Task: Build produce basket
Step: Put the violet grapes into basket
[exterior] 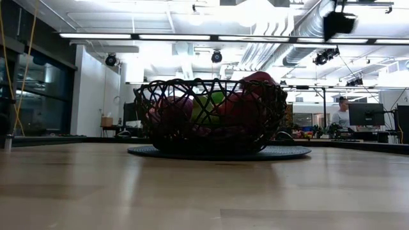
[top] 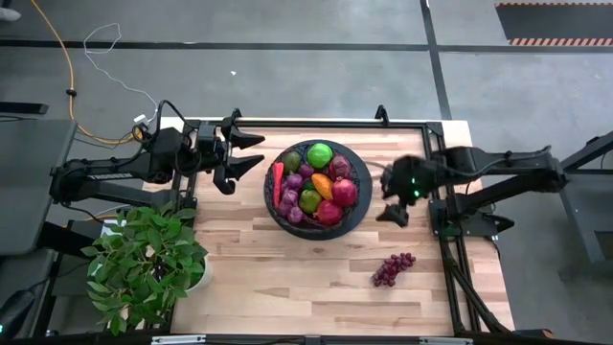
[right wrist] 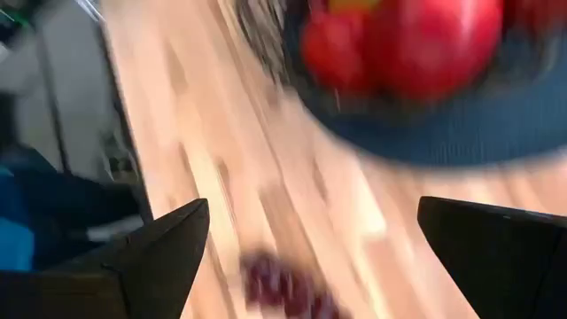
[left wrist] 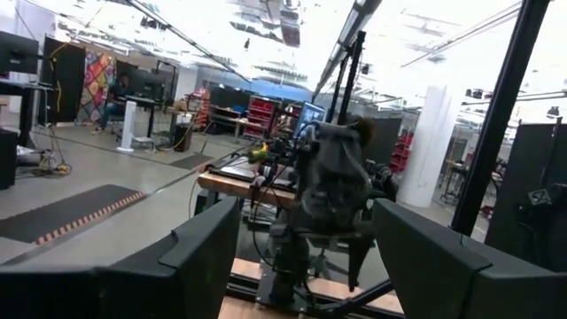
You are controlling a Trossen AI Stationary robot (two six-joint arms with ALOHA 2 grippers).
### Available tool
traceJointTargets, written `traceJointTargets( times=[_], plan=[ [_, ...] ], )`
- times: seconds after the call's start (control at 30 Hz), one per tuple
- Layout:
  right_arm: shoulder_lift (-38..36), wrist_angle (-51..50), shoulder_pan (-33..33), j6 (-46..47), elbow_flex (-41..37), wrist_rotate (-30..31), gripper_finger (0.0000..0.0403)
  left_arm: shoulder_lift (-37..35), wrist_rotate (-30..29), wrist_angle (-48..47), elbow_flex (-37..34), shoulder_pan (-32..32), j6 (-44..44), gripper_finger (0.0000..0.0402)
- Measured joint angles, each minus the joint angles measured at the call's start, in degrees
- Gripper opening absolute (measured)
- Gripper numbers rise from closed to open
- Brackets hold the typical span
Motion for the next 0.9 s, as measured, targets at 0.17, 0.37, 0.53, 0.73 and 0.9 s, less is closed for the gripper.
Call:
traceJointTargets(
  times=[0.17, 0.37, 0.53, 0.73, 0.9],
  plan=[
    [-0.41, -5.77, 8.91, 9.01, -1.46, 1.72, 0.0385, 0.01, 0.0, 0.0, 0.0, 0.0, 0.06, 0.0247],
    [-1.61, -4.66, 19.46, 22.42, -10.63, 1.95, 0.0385, 0.03, -0.07, 0.0, 0.0, 0.0, 0.07, 0.0247],
    [-1.37, 4.8, 27.38, 26.34, -18.75, 2.66, 0.0385, 0.03, -0.48, 0.0, 0.0, 0.0, 0.08, 0.0247],
    [-0.34, 8.56, 33.13, 29.84, -26.09, 4.51, 0.0385, 0.03, -0.48, 0.0, 0.01, 0.0, 0.08, 0.0247],
    [-0.26, 14.4, 34.95, 30.31, -30.12, 7.57, 0.038, 0.03, -0.68, 0.0, 0.02, 0.0, 0.08, 0.0247]
  ],
)
